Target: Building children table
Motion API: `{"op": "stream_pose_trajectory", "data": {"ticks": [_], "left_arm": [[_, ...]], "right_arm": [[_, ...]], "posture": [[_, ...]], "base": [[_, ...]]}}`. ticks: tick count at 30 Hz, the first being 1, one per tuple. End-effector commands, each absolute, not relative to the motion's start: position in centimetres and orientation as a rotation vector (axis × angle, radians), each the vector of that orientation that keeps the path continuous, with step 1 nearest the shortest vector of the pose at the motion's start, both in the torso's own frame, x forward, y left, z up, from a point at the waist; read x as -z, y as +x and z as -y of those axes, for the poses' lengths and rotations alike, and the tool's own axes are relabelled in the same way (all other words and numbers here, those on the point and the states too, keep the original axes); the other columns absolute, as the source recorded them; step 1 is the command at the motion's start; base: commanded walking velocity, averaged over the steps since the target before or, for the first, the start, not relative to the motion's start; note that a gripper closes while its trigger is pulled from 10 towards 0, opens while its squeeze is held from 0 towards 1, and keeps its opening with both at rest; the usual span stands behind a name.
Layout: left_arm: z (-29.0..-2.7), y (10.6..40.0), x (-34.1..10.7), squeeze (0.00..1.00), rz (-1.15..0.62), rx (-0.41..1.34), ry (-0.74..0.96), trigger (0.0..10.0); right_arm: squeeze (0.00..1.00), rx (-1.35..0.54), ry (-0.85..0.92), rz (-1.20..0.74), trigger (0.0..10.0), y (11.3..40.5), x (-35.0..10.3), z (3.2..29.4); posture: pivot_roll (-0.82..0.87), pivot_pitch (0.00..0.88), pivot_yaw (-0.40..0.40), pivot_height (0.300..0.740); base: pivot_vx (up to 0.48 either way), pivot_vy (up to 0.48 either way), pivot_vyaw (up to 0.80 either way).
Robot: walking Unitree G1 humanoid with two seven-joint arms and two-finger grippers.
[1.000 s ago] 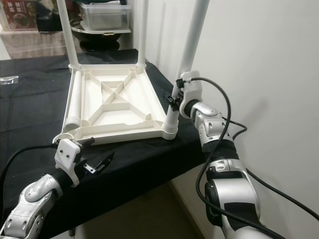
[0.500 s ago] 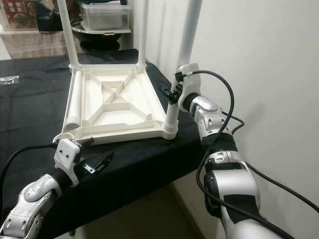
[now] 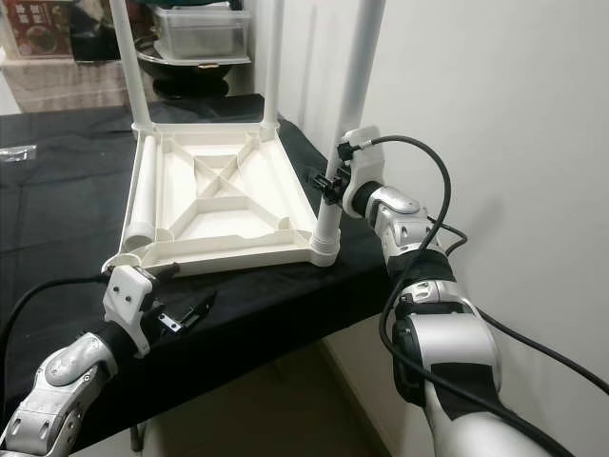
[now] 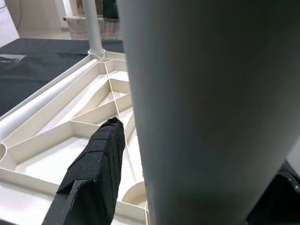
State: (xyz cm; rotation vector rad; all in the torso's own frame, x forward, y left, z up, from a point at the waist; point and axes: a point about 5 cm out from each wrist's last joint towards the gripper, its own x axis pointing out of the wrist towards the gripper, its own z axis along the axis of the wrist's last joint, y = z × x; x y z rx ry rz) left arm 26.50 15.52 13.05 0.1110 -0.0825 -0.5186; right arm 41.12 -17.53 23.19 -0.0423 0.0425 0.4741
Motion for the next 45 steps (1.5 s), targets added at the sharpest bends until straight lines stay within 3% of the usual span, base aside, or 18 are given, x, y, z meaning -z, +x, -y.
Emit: {"op": "stream_pose_trajectory", "data": {"ticks": [1,8,9,10,11,12,15,16,32,41,45], "left_arm": [[-15.5,26.3,-12.8,0.0,0.07,0.53,0.122,10.0],[-15.5,26.3,-12.8,0.0,0.069,0.533,0.123,10.0],[-15.5,26.3,-12.8,0.0,0.07,0.534,0.123,10.0],[-15.5,26.3,-12.8,0.0,0.07,0.534,0.123,10.0],[-15.5,26.3,-12.9,0.0,0.07,0.534,0.124,10.0],[-15.6,26.3,-12.9,0.0,0.07,0.534,0.125,10.0],[-15.6,26.2,-12.9,0.0,0.07,0.534,0.125,10.0],[-15.6,26.2,-12.9,0.0,0.07,0.534,0.126,10.0],[-15.6,26.2,-12.9,0.0,0.067,0.539,0.123,10.0],[-15.2,26.3,-12.8,0.0,0.066,0.545,0.112,10.0],[-15.1,26.2,-12.8,0.0,0.066,0.539,0.102,10.0]], "right_arm": [[0.0,-0.49,-0.046,-0.036,8.0,41.1,-23.3,17.6],[0.0,-0.521,-0.066,-0.047,8.2,41.1,-23.0,17.5],[0.0,-0.521,-0.067,-0.049,7.1,41.1,-23.0,17.5],[0.0,-0.521,-0.067,-0.049,7.0,41.1,-22.9,17.6],[0.0,-0.518,-0.068,-0.051,5.9,41.1,-22.9,17.6],[0.0,-0.51,-0.066,-0.052,4.1,41.1,-22.8,17.6],[0.0,-0.502,-0.064,-0.052,4.1,41.1,-22.7,17.7],[0.0,-0.492,-0.058,-0.052,0.0,41.2,-22.7,17.8],[0.0,-0.411,0.004,-0.087,0.0,41.3,-21.7,17.6],[0.0,-0.226,0.029,-0.299,0.0,40.9,-17.2,16.4],[0.0,-0.002,0.098,-0.404,0.0,40.4,-15.0,15.3]], "posture": [[0.07,0.0,-0.109,0.74],[0.08,0.0,-0.112,0.74],[0.08,0.0,-0.112,0.74],[0.08,0.0,-0.112,0.74],[0.09,0.0,-0.115,0.74],[0.09,0.0,-0.115,0.74],[0.09,0.0,-0.115,0.74],[0.09,0.0,-0.114,0.74],[0.09,0.0,-0.11,0.74],[0.07,0.0,-0.107,0.74],[0.06,0.0,-0.11,0.74]], "base": [[0.0,0.0,0.0],[0.0,0.0,0.0],[0.0,0.0,0.0],[0.0,0.0,0.0],[0.0,0.0,0.0],[0.0,0.0,0.0],[0.0,0.0,0.0],[0.0,0.0,0.0],[0.0,0.0,0.0],[0.0,0.0,0.0],[0.0,0.0,0.0]]}}
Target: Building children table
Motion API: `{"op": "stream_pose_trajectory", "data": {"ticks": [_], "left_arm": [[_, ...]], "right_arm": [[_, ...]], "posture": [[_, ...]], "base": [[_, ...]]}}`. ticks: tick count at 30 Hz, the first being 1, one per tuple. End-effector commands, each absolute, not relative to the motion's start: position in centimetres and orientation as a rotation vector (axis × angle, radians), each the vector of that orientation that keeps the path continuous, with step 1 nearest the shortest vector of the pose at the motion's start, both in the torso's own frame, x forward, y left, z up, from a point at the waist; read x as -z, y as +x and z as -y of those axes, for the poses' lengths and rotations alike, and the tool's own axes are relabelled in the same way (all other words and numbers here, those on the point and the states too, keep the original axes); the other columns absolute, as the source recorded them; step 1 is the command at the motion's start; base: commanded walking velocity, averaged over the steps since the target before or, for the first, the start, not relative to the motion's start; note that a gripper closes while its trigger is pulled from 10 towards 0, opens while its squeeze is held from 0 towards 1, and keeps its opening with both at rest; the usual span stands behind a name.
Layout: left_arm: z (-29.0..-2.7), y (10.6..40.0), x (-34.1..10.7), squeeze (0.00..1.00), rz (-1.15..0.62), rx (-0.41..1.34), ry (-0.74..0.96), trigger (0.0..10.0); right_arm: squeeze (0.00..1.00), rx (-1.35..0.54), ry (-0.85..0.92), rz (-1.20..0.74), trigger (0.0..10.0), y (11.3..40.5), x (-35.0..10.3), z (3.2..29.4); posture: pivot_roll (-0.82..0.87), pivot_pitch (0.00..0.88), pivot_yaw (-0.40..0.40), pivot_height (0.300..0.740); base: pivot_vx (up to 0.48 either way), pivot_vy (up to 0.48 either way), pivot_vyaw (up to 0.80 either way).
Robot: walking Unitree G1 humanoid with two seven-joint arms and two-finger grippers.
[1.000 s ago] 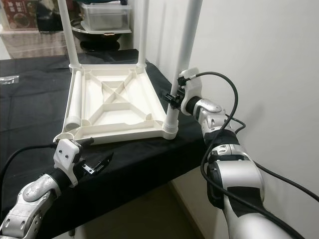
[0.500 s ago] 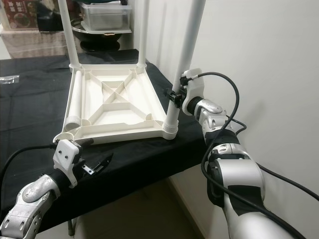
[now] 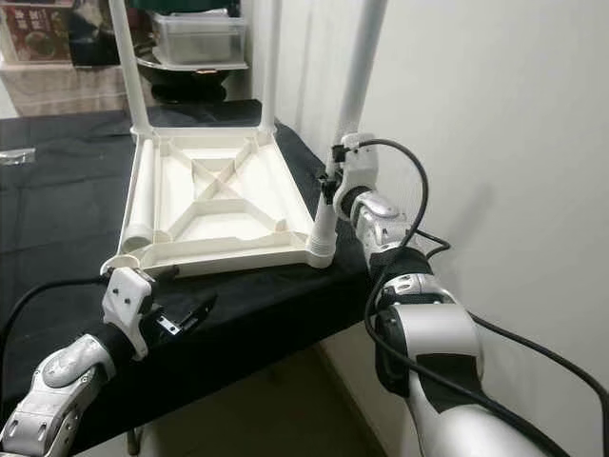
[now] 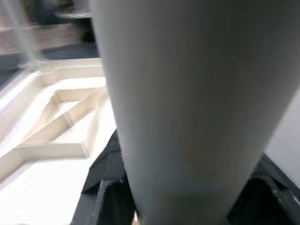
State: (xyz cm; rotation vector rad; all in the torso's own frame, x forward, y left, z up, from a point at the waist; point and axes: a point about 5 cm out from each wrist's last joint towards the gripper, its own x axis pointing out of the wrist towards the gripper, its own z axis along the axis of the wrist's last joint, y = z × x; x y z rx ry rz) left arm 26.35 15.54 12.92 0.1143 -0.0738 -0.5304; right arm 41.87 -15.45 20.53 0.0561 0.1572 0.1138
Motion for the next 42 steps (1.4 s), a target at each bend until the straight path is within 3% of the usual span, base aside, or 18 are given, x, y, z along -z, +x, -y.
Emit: {"op": "stream_pose_trajectory", "data": {"ticks": [1,6,18,30,31,42], "left_arm": [[-15.1,26.2,-12.8,0.0,0.066,0.539,0.102,10.0],[-14.7,26.1,-12.5,0.0,0.056,0.53,0.093,10.0],[-13.6,26.0,-12.3,0.0,0.054,0.53,0.064,10.0],[-13.4,26.0,-12.2,0.0,0.051,0.524,0.058,10.0],[-13.4,26.0,-12.2,0.0,0.05,0.522,0.059,10.0],[-13.6,26.2,-12.2,0.0,0.048,0.521,0.066,10.0]], "right_arm": [[0.0,-0.002,0.098,-0.404,0.0,40.4,-15.0,15.3],[0.0,0.208,0.142,-0.472,0.0,39.7,-13.4,12.9],[0.0,0.459,0.173,-0.513,0.0,38.5,-12.9,9.8],[0.0,0.515,0.2,-0.507,0.0,38.5,-13.6,9.2],[0.0,0.495,0.205,-0.503,10.0,38.6,-13.7,9.0],[0.0,0.46,0.178,-0.46,10.0,39.2,-15.0,9.1]], "posture": [[0.06,0.0,-0.11,0.74],[0.06,0.0,-0.117,0.74],[0.05,0.0,-0.132,0.74],[0.05,0.0,-0.136,0.74],[0.05,0.0,-0.136,0.74],[0.05,0.0,-0.129,0.74]], "base": [[0.0,0.0,0.0],[0.0,0.0,0.0],[0.0,0.0,0.0],[0.0,0.0,0.0],[0.0,0.0,0.0],[0.0,0.0,0.0]]}}
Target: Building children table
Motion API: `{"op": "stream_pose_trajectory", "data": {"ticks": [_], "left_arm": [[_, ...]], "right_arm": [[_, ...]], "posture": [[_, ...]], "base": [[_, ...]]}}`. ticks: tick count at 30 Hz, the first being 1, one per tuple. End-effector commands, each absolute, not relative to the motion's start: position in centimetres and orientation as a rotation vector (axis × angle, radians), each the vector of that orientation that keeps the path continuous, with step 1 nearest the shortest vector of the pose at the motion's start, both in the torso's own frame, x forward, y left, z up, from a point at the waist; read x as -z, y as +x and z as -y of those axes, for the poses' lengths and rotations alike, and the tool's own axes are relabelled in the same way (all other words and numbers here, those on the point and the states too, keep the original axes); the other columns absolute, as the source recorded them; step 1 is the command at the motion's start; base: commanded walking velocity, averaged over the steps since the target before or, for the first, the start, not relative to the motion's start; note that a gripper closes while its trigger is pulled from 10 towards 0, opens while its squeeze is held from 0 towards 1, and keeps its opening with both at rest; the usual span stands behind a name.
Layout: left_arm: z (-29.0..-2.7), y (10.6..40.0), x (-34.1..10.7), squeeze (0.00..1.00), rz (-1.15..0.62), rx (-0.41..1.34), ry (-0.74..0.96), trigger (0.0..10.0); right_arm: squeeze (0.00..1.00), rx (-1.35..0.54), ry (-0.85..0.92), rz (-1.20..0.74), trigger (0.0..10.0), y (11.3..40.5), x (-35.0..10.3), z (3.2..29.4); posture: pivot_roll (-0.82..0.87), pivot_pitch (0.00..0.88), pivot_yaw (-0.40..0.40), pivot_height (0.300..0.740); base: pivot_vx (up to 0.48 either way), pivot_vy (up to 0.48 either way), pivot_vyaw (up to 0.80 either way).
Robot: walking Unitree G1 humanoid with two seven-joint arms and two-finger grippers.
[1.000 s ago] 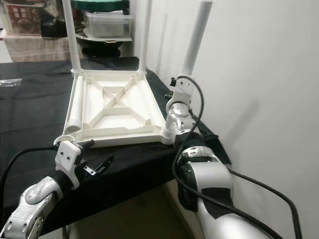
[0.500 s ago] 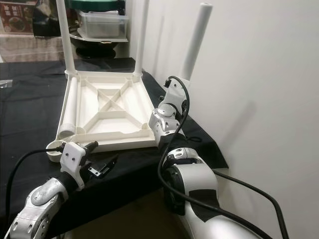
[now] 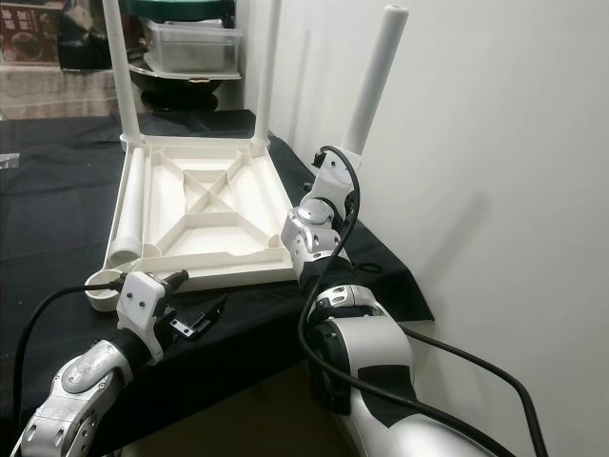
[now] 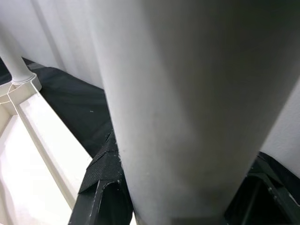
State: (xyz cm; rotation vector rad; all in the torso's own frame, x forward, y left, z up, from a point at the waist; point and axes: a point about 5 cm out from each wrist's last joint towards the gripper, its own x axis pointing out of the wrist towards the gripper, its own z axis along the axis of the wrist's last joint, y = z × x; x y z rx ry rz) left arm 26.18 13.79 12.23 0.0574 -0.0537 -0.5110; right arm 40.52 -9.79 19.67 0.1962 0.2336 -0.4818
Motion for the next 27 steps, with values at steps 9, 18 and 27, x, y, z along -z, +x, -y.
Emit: {"op": "stream_pose_trajectory", "data": {"ticks": [9,18,27], "left_arm": [[-13.8,26.3,-12.1,0.0,0.048,0.524,0.072,10.0],[-13.8,26.4,-12.1,0.0,0.048,0.522,0.072,10.0],[-13.9,26.4,-12.1,0.0,0.051,0.523,0.077,10.0]], "right_arm": [[0.0,0.432,0.198,-0.483,10.0,39.4,-15.6,9.1],[0.0,0.421,0.213,-0.477,10.0,39.6,-16.0,9.1],[0.0,0.411,0.236,-0.467,10.0,39.6,-16.1,9.1]], "posture": [[0.04,0.0,-0.132,0.74],[0.04,0.0,-0.133,0.74],[0.04,0.0,-0.132,0.74]], "base": [[0.0,0.0,0.0],[0.0,0.0,0.0],[0.0,0.0,0.0]]}}
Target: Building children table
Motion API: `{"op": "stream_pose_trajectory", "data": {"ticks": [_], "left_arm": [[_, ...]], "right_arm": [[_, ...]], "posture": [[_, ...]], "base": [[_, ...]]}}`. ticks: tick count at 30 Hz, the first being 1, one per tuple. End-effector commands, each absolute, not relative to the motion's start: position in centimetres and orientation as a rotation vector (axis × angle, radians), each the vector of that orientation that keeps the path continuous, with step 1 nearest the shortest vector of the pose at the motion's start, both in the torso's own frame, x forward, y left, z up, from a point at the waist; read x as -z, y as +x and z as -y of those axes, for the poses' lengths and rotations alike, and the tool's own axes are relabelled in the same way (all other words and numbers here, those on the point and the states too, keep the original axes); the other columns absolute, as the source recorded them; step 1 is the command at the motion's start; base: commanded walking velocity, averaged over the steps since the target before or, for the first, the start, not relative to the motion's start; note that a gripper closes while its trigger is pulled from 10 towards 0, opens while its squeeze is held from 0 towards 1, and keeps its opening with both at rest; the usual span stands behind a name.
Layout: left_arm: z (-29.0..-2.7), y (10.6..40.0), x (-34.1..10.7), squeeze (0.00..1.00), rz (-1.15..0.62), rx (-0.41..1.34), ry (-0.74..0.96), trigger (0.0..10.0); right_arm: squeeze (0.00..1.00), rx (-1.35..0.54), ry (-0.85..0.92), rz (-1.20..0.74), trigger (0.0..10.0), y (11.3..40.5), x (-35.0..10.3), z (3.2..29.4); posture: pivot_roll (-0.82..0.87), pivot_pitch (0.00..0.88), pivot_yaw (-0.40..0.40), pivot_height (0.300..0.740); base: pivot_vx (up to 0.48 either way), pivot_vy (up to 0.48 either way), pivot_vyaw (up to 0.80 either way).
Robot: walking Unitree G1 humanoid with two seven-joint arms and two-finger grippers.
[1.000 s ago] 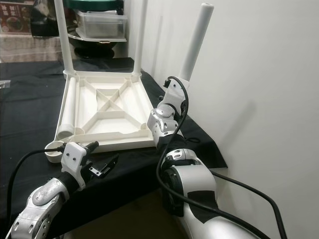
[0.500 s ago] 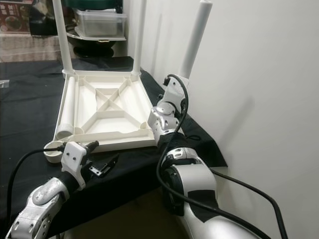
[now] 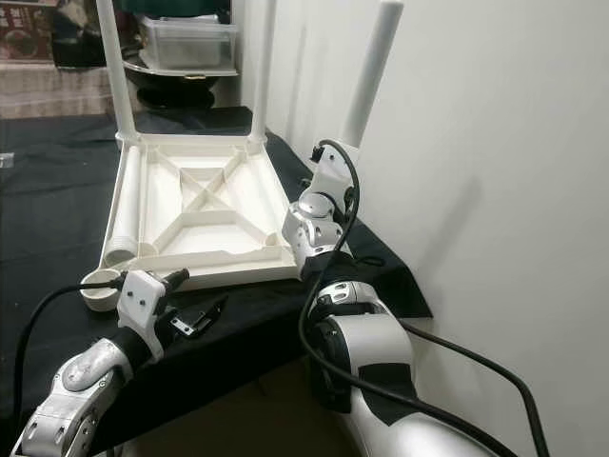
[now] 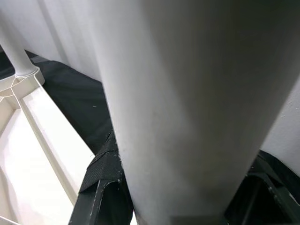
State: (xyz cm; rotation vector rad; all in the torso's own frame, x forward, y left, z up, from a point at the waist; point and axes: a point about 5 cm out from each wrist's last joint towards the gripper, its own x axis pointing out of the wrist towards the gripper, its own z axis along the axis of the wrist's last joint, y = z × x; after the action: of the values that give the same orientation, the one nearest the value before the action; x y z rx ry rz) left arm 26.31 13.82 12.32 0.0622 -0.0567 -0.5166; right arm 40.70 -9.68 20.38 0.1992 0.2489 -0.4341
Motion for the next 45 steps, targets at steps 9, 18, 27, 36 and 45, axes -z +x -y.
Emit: {"op": "stream_pose_trajectory", "data": {"ticks": [9,18,27,36,45], "left_arm": [[-13.8,26.3,-12.1,0.0,0.051,0.529,0.074,10.0],[-14.0,26.2,-12.0,0.0,0.048,0.525,0.078,10.0],[-14.0,26.3,-12.1,0.0,0.048,0.533,0.08,10.0],[-14.2,26.2,-12.2,0.0,0.048,0.537,0.078,10.0],[-14.2,26.4,-12.4,0.0,0.053,0.548,0.081,10.0]], "right_arm": [[1.0,0.395,0.294,-0.401,10.0,40.1,-18.0,9.2],[1.0,0.35,0.328,-0.3,10.0,40.4,-21.2,9.8],[1.0,0.223,0.269,-0.152,10.0,40.4,-24.9,12.1],[0.44,0.115,0.114,-0.055,10.0,40.7,-27.1,15.4],[0.0,-0.079,0.019,-0.041,10.0,41.4,-27.1,17.6]], "posture": [[0.04,0.0,-0.132,0.74],[0.05,0.0,-0.132,0.74],[0.04,0.0,-0.121,0.74],[0.04,0.0,-0.113,0.74],[0.05,0.0,-0.106,0.74]], "base": [[0.0,0.0,0.0],[0.0,0.0,0.0],[0.0,0.0,0.0],[0.0,0.0,0.0],[0.0,0.0,0.0]]}}
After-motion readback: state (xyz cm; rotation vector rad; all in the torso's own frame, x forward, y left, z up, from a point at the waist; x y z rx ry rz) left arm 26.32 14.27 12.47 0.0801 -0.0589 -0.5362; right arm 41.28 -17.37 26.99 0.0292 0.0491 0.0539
